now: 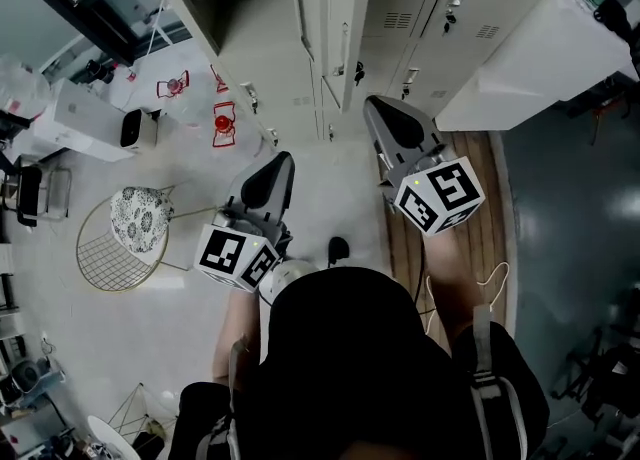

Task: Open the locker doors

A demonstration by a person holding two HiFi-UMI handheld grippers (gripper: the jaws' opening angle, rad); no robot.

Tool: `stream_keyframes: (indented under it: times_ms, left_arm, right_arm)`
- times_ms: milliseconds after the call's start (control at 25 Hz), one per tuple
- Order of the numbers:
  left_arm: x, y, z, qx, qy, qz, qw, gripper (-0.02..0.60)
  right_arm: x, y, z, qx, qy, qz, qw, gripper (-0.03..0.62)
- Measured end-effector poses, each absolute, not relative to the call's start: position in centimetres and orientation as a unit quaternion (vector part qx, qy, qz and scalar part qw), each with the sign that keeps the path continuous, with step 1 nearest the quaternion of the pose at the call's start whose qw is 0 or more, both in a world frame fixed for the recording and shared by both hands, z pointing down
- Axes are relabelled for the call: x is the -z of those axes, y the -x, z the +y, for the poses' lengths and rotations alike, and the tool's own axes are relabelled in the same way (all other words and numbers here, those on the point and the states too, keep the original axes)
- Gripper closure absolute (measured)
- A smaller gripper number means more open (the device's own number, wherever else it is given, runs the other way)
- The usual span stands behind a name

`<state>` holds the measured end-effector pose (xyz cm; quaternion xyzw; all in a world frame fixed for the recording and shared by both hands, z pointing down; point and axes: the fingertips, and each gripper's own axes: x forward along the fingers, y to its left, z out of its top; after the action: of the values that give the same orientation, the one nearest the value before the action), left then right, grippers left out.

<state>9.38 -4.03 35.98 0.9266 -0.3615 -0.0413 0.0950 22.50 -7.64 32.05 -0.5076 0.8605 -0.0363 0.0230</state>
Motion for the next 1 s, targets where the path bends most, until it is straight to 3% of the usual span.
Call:
stream_keyframes:
  times_ms: [1000]
  left_arm:
    - [-34.0, -9.2, -2.4, 0.053, -0.93, -0.357, 0.069, 0.566]
  right_arm:
    - [-32.2, -19.4, -2.7, 0.013, 0.477, 0.879, 0.009, 0.589]
